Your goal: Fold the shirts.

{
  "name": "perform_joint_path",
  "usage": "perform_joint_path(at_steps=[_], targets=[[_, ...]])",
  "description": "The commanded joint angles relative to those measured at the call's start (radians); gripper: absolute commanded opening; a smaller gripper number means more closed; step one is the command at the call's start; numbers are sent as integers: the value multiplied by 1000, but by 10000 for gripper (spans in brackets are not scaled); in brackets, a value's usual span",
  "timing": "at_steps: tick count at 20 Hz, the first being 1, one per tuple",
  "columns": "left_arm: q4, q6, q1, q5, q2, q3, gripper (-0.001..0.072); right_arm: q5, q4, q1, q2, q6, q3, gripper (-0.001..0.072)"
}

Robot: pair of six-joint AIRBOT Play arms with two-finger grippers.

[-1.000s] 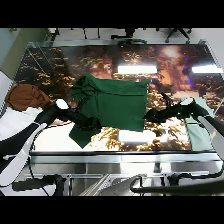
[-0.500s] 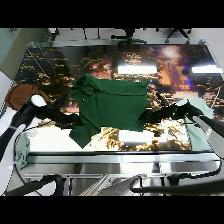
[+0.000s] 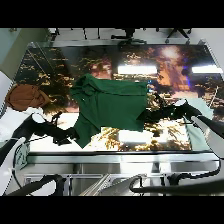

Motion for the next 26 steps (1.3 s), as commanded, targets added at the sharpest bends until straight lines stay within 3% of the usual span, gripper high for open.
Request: perform_joint_path(at_steps=[1,3,5,6,7,8,9,12,16,18,20,23,26], targets=[[-50,26,-93,119,-124,44,597,9,20,13,0,-10,0,487],[-50,26,-117,121,-191,110,553,18,20,13,0,-10,0,487],[-51,43,-120,97,-234,169,103,24,20,13,0,-11,0,486],[-51,50,-120,76,-247,200,14,24,20,13,0,-10,0,486],[-51,50,-120,58,-249,223,14,26,20,13,0,-11,0,436],[-52,56,-120,41,-238,245,13,40,29,15,0,-17,0,177],[-53,65,-120,22,-212,266,13,64,50,16,1,-35,0,18],[-98,76,-92,-73,-77,372,12,223,163,-17,46,-75,69,20],[-478,88,77,-78,155,633,12,404,559,-202,182,-68,391,20],[-720,120,186,28,251,768,12,402,733,-307,234,-29,605,20],[-871,168,274,148,334,879,13,352,824,-398,264,11,816,19],[-888,193,370,277,442,1018,12,243,838,-489,303,66,1054,20],[-887,225,409,287,479,1137,13,225,837,-500,344,77,1144,20]])
